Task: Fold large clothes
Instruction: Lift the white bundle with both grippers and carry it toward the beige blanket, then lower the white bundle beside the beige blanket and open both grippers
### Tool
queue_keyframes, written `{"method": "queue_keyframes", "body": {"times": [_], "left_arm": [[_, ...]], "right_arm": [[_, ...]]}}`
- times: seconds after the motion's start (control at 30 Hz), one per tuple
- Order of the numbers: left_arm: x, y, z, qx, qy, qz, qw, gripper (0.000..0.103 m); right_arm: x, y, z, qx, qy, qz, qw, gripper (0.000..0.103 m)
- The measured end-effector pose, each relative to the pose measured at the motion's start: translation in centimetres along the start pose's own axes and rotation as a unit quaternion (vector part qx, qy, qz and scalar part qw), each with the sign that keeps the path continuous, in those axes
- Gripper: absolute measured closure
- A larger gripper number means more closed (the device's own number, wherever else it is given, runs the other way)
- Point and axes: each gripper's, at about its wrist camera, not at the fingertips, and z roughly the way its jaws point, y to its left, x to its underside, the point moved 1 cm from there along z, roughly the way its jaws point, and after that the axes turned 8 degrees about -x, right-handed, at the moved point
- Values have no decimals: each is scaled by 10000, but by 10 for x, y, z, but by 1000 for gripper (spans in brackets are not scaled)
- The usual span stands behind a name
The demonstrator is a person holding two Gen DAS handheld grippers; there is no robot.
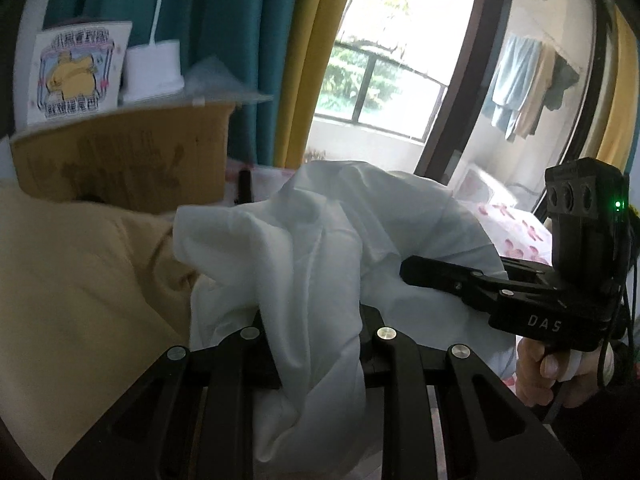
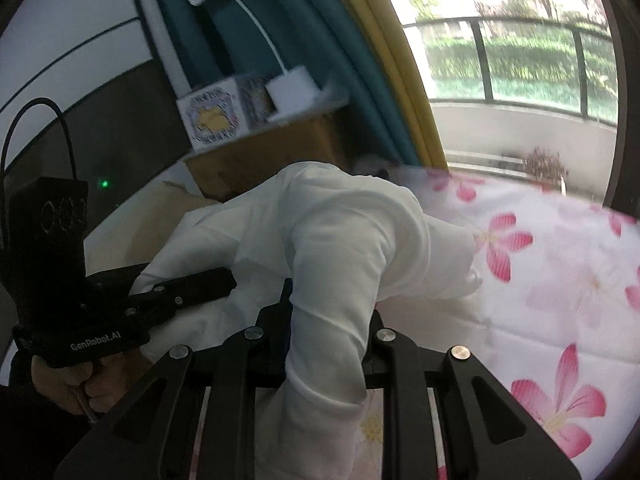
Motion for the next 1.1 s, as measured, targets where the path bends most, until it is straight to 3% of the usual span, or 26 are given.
{"method": "queue_keyframes", "body": {"times": [0.6, 0.87, 1.1], "left_arm": [[17, -1, 36, 29, 630, -66, 9980, 77], [19, -5, 33, -55, 665, -16, 9978, 72], [16, -3, 17, -125, 362, -71, 9992, 60]], "right_arm": [[18, -37, 27, 135, 396, 754, 9963, 80], [22, -41, 27, 160, 451, 877, 9950, 79], [28, -44, 18, 238, 484, 984, 9937, 78]]}}
